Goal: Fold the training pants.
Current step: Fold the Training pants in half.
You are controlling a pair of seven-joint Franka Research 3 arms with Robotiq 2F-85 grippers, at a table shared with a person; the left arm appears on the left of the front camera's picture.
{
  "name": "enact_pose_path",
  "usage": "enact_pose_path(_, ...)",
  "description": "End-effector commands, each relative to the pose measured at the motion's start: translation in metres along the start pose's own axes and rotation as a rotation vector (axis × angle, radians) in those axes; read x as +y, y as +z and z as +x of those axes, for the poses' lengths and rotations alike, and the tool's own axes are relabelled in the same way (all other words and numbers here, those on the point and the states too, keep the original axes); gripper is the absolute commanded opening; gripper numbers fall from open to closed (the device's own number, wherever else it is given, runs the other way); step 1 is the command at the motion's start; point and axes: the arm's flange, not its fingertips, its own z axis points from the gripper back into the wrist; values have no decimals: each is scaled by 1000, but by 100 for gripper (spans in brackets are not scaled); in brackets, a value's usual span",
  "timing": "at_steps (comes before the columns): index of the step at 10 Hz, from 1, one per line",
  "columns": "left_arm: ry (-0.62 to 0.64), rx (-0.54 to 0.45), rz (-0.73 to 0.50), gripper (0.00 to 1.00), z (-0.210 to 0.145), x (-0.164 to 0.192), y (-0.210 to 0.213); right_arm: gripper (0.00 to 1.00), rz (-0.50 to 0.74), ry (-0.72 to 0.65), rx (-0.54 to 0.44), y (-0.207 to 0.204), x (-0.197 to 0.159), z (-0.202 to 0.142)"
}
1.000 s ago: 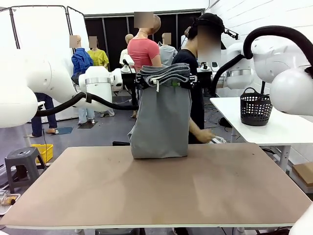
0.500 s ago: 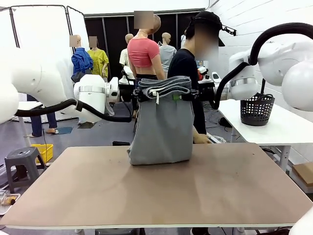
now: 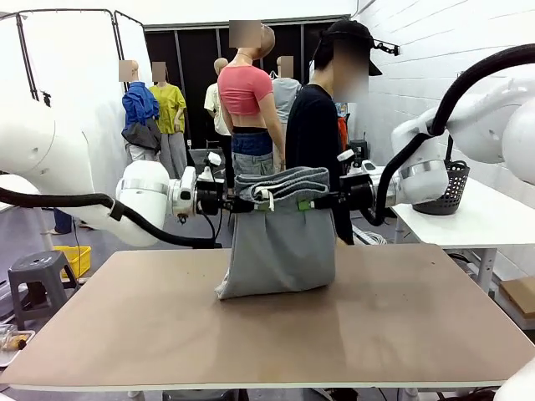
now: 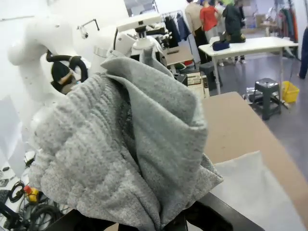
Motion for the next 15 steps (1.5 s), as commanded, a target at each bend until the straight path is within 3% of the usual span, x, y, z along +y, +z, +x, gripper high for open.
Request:
enact_pose_path(1, 14, -60, 46, 0, -10, -19, 28, 0, 0, -42, 7, 19, 21, -20)
enact_pose_path(3, -29, -104, 68, 0, -7, -34, 36, 0, 14, -24, 1, -3, 10, -12)
enact_pose_path(4, 35, -23, 5, 0, -19, -20, 3, 0, 14, -24, 1, -3, 10, -12)
enact_pose_path(8, 28, -32, 6, 0, -24, -28, 1, 0, 28, -29, 2, -9, 15, -15)
enact_pose_path(11, 222, 26, 40, 0, -28, -46, 14, 0, 6, -193, -9, -14, 30, -37)
enact_pose_path(15, 429, 67, -12, 0, -38, -75, 22, 0, 0, -308, 10, -17, 58, -62)
